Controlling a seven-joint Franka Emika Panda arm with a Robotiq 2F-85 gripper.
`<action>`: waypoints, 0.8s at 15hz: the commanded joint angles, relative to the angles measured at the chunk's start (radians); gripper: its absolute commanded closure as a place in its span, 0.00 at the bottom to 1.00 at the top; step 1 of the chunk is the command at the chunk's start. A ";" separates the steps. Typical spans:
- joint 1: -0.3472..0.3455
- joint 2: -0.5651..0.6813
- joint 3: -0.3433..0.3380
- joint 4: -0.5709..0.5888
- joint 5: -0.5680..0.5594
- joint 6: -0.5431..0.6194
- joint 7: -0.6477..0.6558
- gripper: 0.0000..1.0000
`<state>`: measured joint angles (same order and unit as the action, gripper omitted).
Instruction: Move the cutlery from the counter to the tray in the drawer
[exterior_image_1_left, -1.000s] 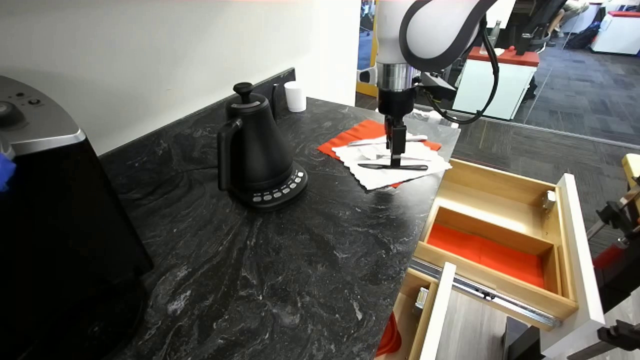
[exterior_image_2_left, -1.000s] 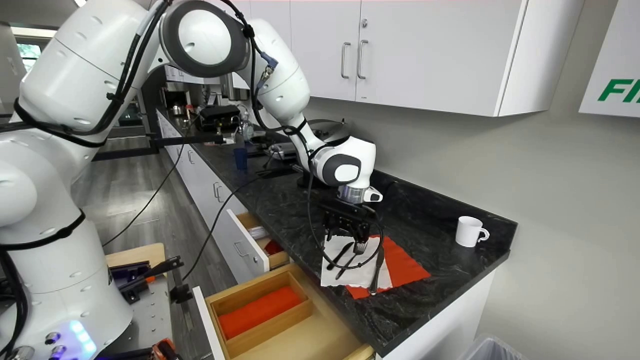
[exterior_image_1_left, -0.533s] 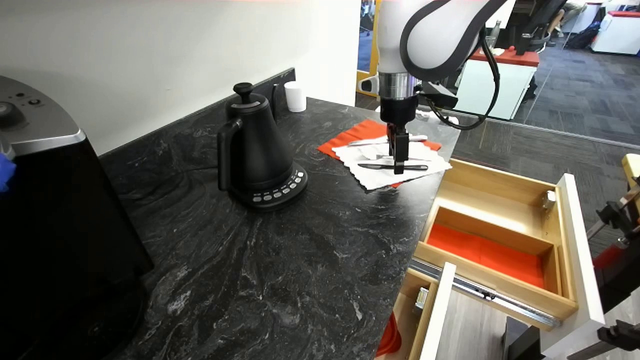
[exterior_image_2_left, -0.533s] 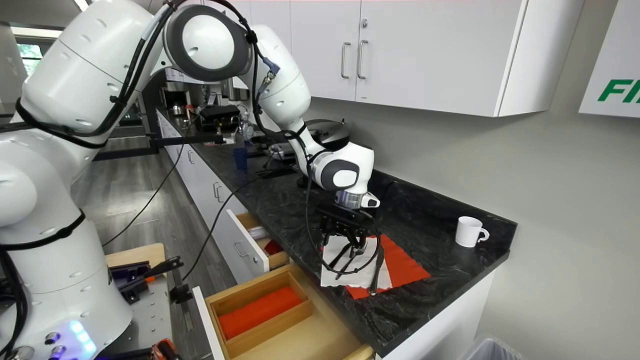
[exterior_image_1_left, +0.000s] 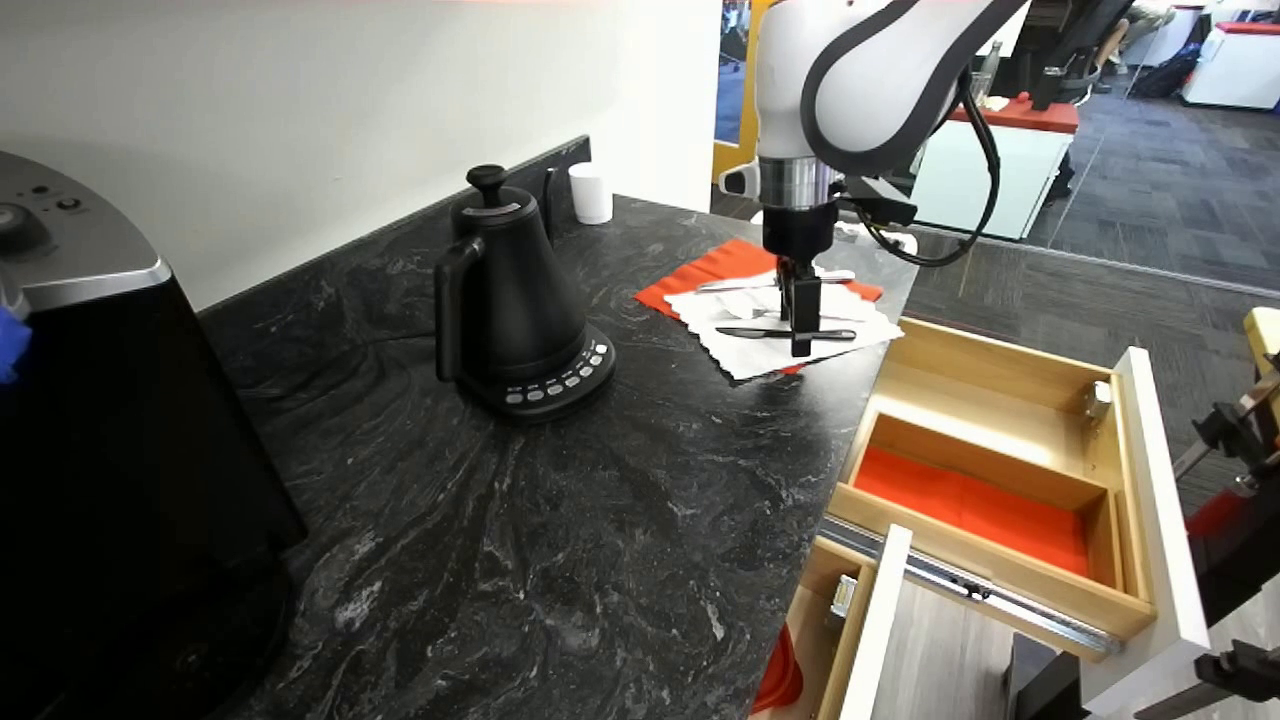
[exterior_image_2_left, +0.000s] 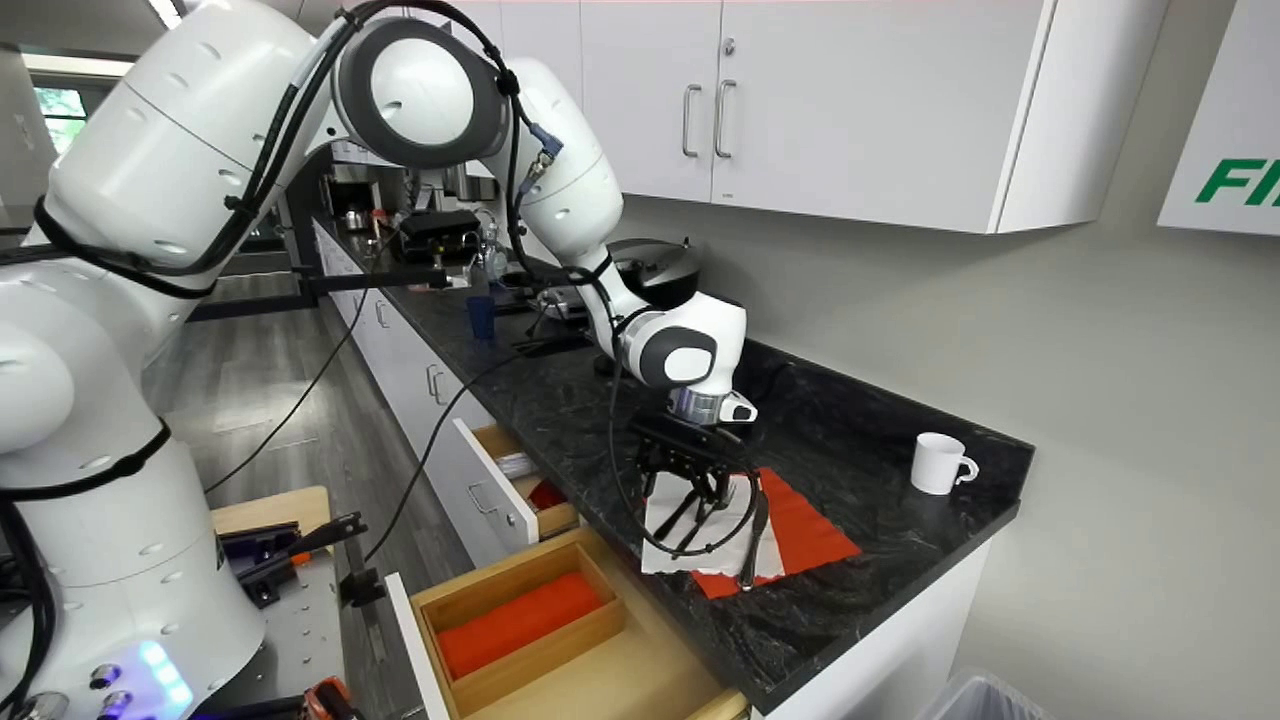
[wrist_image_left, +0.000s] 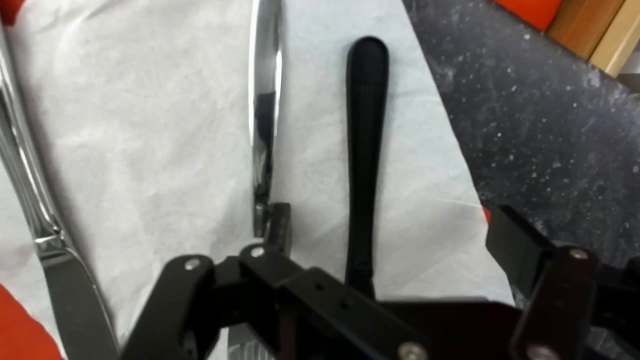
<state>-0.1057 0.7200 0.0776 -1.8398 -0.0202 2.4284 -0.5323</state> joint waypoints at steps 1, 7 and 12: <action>-0.015 -0.021 0.012 -0.028 -0.025 0.031 0.002 0.00; -0.019 -0.024 0.013 -0.037 -0.030 0.033 -0.001 0.40; -0.018 -0.025 0.011 -0.035 -0.031 0.036 0.001 0.73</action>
<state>-0.1058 0.7163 0.0769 -1.8403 -0.0321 2.4419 -0.5323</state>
